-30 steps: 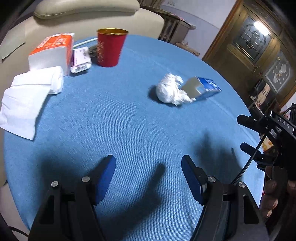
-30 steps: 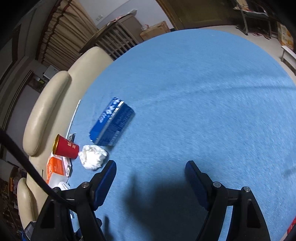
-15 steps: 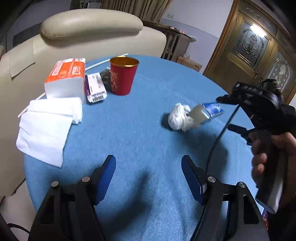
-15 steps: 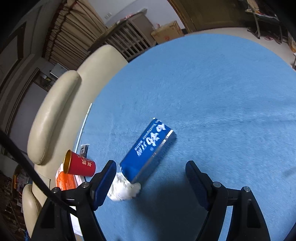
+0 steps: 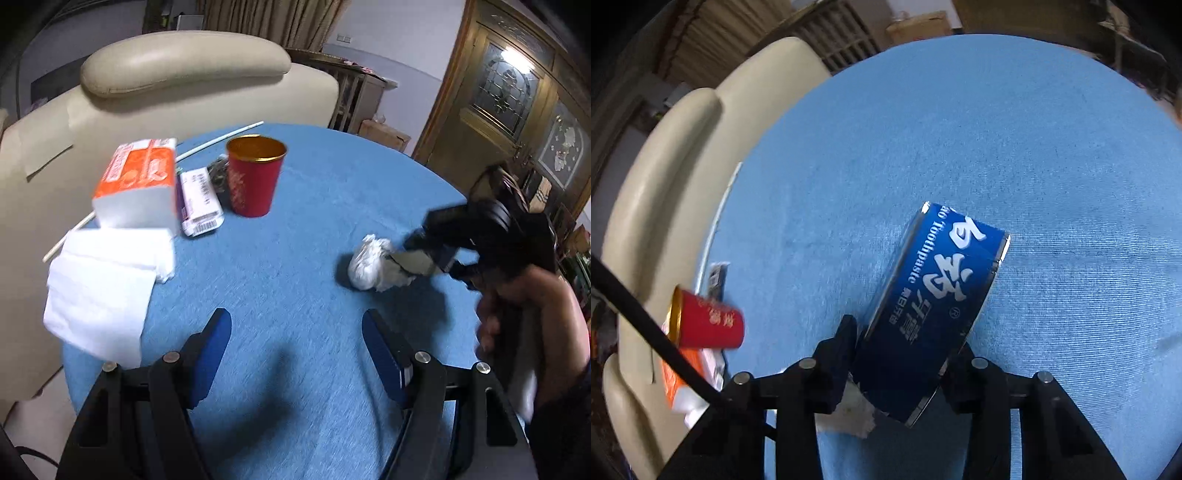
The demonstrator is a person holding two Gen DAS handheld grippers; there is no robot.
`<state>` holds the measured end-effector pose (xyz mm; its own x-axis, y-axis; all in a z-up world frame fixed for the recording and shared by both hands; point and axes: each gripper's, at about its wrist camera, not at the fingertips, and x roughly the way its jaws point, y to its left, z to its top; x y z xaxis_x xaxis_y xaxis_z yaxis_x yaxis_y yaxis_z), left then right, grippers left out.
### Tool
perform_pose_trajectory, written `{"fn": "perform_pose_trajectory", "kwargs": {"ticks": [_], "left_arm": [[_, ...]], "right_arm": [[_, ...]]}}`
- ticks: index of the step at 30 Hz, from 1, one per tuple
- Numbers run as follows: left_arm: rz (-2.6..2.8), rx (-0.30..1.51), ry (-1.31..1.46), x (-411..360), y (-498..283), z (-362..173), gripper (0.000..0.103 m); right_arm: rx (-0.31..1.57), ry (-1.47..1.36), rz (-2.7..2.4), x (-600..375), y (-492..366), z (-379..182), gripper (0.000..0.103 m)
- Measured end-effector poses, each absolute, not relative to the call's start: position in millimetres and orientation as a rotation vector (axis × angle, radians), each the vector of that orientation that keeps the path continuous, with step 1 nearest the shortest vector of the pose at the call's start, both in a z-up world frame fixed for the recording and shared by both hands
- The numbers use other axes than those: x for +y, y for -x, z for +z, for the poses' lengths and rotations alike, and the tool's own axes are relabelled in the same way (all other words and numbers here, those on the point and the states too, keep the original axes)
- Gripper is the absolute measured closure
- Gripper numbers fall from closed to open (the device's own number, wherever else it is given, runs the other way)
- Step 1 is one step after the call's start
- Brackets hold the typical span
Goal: Collect trash
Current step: 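Grasp the white crumpled tissue with the left tool and lift it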
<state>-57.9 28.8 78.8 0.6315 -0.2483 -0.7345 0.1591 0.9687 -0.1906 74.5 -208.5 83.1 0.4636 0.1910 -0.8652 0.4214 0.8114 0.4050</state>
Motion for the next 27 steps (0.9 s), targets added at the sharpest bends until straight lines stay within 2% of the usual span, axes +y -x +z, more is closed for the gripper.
{"fn": "perform_pose_trajectory", "kwargs": {"ticks": [8, 18, 19, 20, 22, 24, 25, 27], "left_arm": [[-0.326, 0.865, 0.081, -29.6, 13.6, 79.1, 0.026], [-0.283, 0.966, -0.07, -98.9, -29.3, 46.9, 0.026], [-0.272, 0.958, -0.109, -102.5, -28.9, 44.8, 0.037], [-0.24, 0.941, -0.161, -105.2, -27.3, 44.5, 0.057], [-0.237, 0.94, -0.165, -101.5, -25.6, 47.3, 0.064], [-0.241, 0.945, -0.146, -95.2, -23.8, 53.6, 0.081], [-0.245, 0.947, -0.14, -92.3, -22.0, 56.9, 0.085], [-0.262, 0.951, -0.134, -91.0, -17.7, 60.1, 0.085]], "right_arm": [[1.024, -0.655, -0.196, -263.6, -10.7, 95.4, 0.06], [0.958, -0.664, -0.182, -288.6, 58.1, 110.9, 0.06], [0.956, -0.657, -0.181, -285.8, 59.3, 111.4, 0.06], [0.955, -0.656, -0.177, -286.3, 62.5, 112.0, 0.06], [0.951, -0.655, -0.165, -282.3, 66.3, 113.3, 0.06], [0.941, -0.646, -0.161, -281.3, 72.5, 116.1, 0.06], [0.938, -0.647, -0.158, -282.4, 77.4, 117.5, 0.06], [0.932, -0.649, -0.156, -281.5, 83.8, 119.7, 0.06]]}}
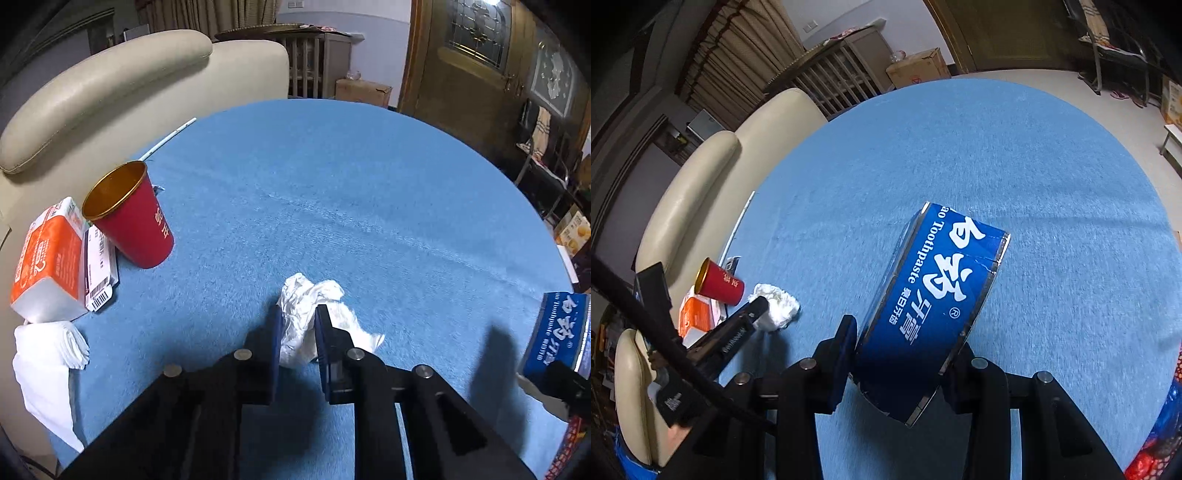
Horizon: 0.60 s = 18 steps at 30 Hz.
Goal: Collect trash
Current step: 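Grasp the white crumpled tissue with the left tool and lift it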
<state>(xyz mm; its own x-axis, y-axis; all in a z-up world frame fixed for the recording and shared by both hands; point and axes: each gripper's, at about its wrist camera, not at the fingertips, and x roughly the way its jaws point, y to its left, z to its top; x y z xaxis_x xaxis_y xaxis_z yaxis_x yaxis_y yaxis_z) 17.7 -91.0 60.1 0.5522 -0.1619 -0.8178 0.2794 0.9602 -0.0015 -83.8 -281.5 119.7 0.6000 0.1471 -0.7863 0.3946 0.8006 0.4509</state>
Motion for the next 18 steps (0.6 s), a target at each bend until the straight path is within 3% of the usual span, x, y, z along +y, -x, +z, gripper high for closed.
{"fn": "perform_pose_trajectory", "kwargs": {"ticks": [3, 4, 5, 6, 9, 11, 16, 17, 18], "left_arm": [[-0.286, 0.965, -0.144, -92.2, -10.1, 59.5, 0.078], [-0.28, 0.965, -0.154, -93.1, -8.3, 58.1, 0.054], [-0.278, 0.962, -0.161, -94.3, -8.7, 55.7, 0.018], [-0.276, 0.96, -0.172, -96.5, -9.3, 51.7, 0.011], [-0.269, 0.948, -0.196, -98.6, -10.8, 42.9, 0.011], [-0.315, 1.011, -0.174, -99.9, -18.5, 32.2, 0.033], [-0.311, 1.009, -0.17, -102.0, -26.4, 28.9, 0.038], [-0.322, 1.008, -0.169, -103.1, -26.2, 28.8, 0.057], [-0.322, 1.01, -0.181, -104.8, -26.2, 28.2, 0.06]], "right_arm": [[0.925, -0.651, -0.153, -279.4, 91.4, 122.9, 0.06], [0.922, -0.653, -0.153, -279.0, 94.4, 123.7, 0.06], [0.917, -0.654, -0.152, -278.6, 97.7, 125.4, 0.06], [0.911, -0.65, -0.152, -278.5, 100.9, 127.6, 0.06], [0.902, -0.648, -0.156, -278.1, 111.0, 132.0, 0.06], [0.897, -0.646, -0.163, -280.1, 117.1, 134.1, 0.06], [0.884, -0.662, -0.181, -286.8, 128.4, 135.3, 0.06], [0.882, -0.664, -0.184, -288.0, 129.5, 134.9, 0.06], [0.882, -0.666, -0.186, -289.0, 130.4, 134.1, 0.06]]}}
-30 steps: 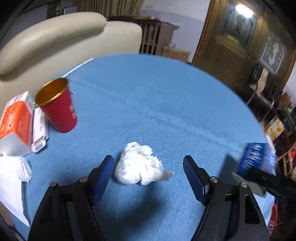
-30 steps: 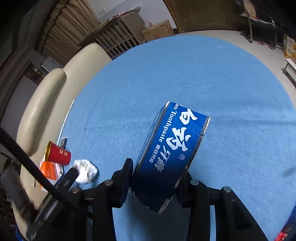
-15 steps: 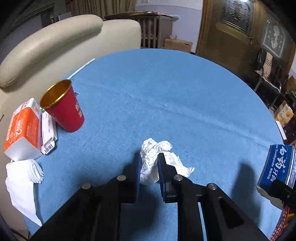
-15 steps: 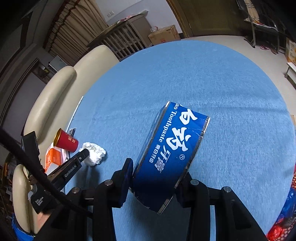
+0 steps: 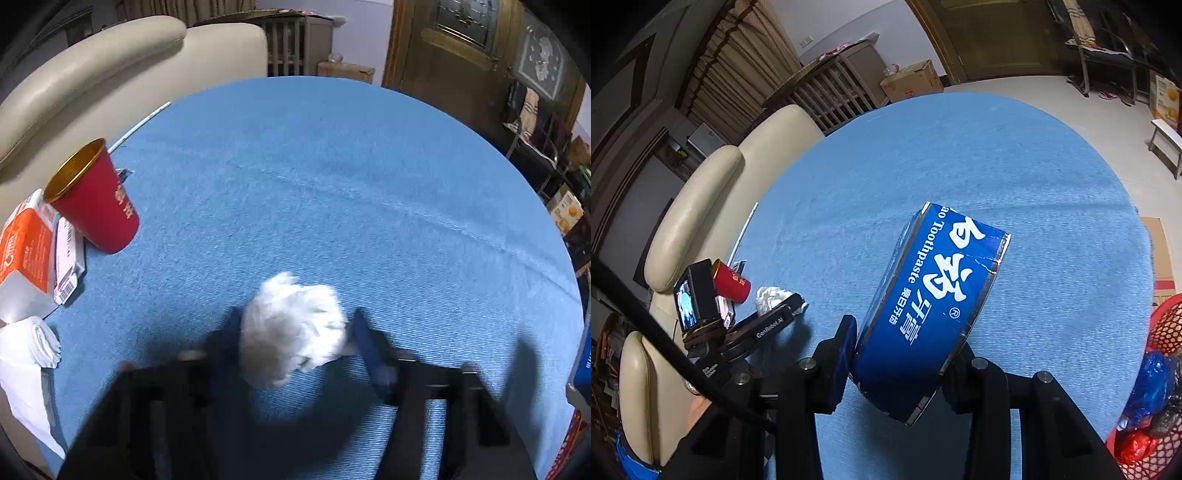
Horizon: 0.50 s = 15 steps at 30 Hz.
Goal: Collect trash
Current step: 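Grasp the white crumpled tissue with the left tool and lift it, then carry the toothpaste box in the right tool and tissue in the left tool to the wastebasket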
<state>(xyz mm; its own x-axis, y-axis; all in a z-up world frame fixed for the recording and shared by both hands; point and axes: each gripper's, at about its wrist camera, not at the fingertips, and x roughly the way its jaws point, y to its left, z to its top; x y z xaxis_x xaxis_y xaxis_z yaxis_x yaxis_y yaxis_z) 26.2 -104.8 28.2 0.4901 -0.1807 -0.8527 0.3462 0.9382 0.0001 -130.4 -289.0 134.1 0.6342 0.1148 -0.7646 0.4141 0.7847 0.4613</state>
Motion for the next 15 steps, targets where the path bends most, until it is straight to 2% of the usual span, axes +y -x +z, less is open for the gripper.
{"fn": "perform_pose_trajectory", "kwargs": {"ticks": [2, 4, 15], "left_arm": [[-0.324, 0.995, -0.181, -106.1, -26.1, 30.2, 0.069], [-0.331, 0.986, -0.173, -107.6, -25.1, 36.2, 0.072], [-0.397, 0.862, -0.19, -126.4, 19.6, 91.3, 0.073]], "right_arm": [[0.882, -0.671, -0.187, -291.9, 133.2, 132.9, 0.06], [0.883, -0.676, -0.186, -292.1, 133.0, 132.2, 0.06], [0.838, -0.686, -0.196, -298.4, 160.2, 141.7, 0.06]]}}
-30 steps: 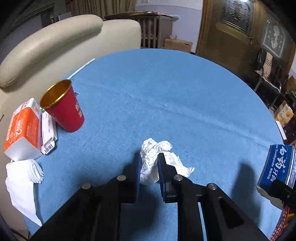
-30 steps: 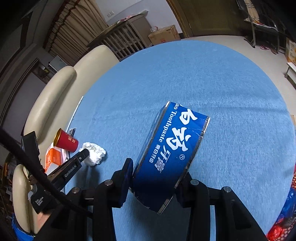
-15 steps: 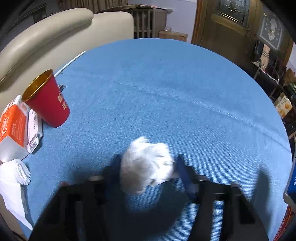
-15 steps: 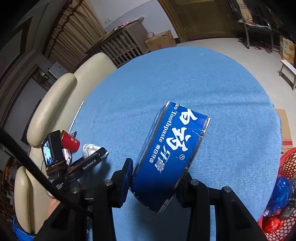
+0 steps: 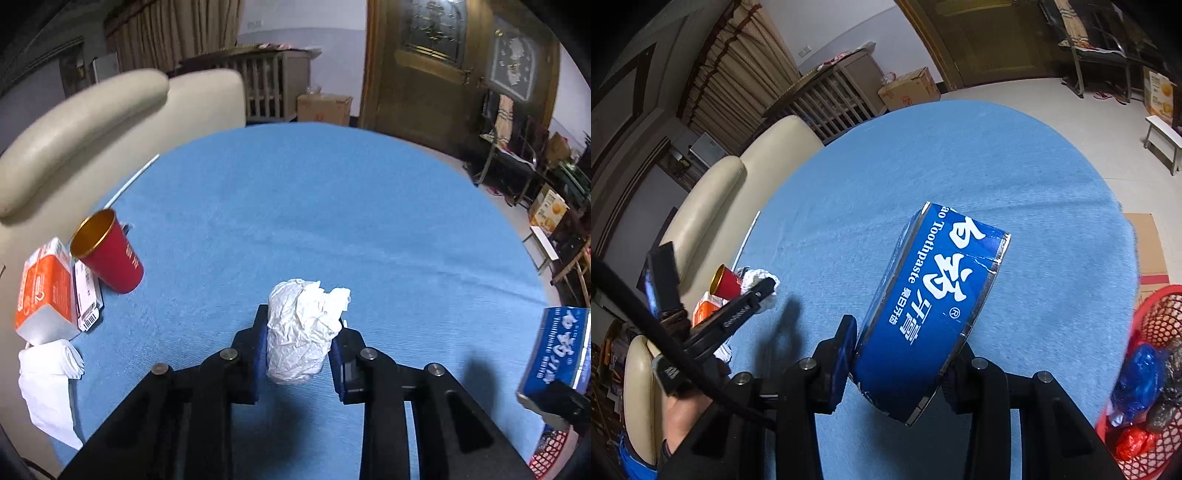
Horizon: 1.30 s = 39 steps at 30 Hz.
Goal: Collect trash
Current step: 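Carry the toothpaste box in the right tool and tissue in the left tool to the wastebasket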
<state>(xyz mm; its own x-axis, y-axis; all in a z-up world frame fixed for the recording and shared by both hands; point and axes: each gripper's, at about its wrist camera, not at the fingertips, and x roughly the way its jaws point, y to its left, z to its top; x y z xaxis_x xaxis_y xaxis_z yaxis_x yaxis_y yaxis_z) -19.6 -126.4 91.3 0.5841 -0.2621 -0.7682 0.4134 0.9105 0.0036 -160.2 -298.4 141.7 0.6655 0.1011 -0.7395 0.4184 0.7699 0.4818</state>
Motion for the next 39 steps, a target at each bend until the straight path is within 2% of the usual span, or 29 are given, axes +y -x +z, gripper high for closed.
{"fn": "perform_pose_trajectory", "kwargs": {"ticks": [8, 25, 39], "left_arm": [[-0.547, 0.826, -0.202, -163.6, 78.8, 108.9, 0.073], [-0.928, 0.841, -0.301, -262.6, 233.5, 118.0, 0.073], [-1.006, 0.842, -0.39, -306.3, 278.5, 110.3, 0.073]], "right_arm": [[0.789, -0.714, -0.272, -322.6, 217.7, 147.6, 0.059], [0.733, -0.828, -0.549, -396.9, 374.3, 121.8, 0.059], [0.787, -0.778, -0.635, -423.1, 418.5, 103.9, 0.059]]}}
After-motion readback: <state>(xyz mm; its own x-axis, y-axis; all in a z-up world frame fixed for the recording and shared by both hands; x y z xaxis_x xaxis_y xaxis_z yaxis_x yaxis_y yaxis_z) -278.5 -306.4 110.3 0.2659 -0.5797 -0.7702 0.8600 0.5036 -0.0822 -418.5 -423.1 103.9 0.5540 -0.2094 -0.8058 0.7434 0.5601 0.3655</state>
